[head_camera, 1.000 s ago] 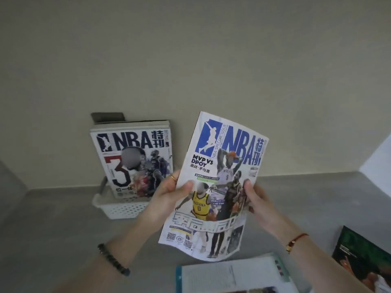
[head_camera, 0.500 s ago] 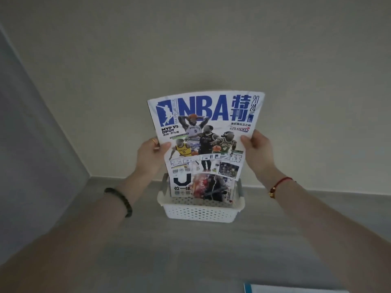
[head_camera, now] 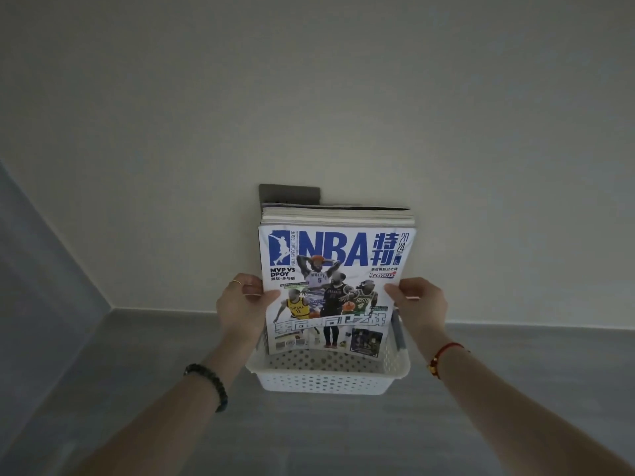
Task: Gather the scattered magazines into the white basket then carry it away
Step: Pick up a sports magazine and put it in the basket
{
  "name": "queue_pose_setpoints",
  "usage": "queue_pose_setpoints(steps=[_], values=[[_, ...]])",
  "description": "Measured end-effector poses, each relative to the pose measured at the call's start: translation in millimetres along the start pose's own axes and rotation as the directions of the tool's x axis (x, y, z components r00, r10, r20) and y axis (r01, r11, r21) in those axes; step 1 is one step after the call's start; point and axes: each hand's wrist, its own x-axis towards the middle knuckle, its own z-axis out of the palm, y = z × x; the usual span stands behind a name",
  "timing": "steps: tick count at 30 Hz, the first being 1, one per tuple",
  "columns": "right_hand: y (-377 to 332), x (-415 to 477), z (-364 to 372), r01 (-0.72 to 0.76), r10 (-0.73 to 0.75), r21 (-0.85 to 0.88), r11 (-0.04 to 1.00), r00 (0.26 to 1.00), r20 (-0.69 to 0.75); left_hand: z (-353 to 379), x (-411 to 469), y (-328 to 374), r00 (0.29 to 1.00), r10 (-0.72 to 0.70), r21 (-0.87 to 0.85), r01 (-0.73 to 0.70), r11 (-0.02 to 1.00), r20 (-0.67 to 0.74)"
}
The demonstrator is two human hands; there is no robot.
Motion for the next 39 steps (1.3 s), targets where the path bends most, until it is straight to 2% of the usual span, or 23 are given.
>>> queue_pose_setpoints(steps=[3,7,11,16,21,26,29,32,39], values=[[2,0,3,0.026,-0.027,-0.012,1.000,0.999,-0.027,1,-4,-3,1.000,0.015,-0.034,-0.015,0.999,-0.016],[4,-3,-4,-0.006,0.006,-0.014,1.000,1.000,-0.008,1,-5,-4,0.997,-0.038,0.089,0.044,0.995,-0.062],[5,-12,-31,0.029,-0.029,-0.018,0.999,0.999,0.037,6,-23,2,0.996,0.076,0.075,-0.079,0.994,0.042],[15,-33,-93,0.035,-0.037,0.022,0.999,0.994,0.104,20,-74,17,0.973,0.126,-0.069,-0.115,0.991,0.191],[54,-59,-169,-0.072,0.071,0.011,0.997,0.991,0.114,47,-152,16,0.886,0.143,-0.065,-0.128,0.990,0.442],[111,-84,-247,-0.194,0.195,-0.022,0.981,0.978,0.076,85,-235,-3,0.771,0.018,0.018,-0.038,0.999,0.637],[146,-94,-300,-0.265,0.267,-0.064,0.962,0.963,0.026,111,-271,-4,0.715,-0.041,0.042,0.015,0.999,0.698],[180,-100,-352,-0.338,0.336,-0.114,0.934,0.941,-0.037,140,-303,8,0.698,-0.031,0.036,0.008,0.999,0.716],[248,-127,-451,-0.510,0.448,-0.132,0.850,0.832,-0.329,215,-380,50,0.565,0.029,-0.024,-0.017,1.000,0.825]])
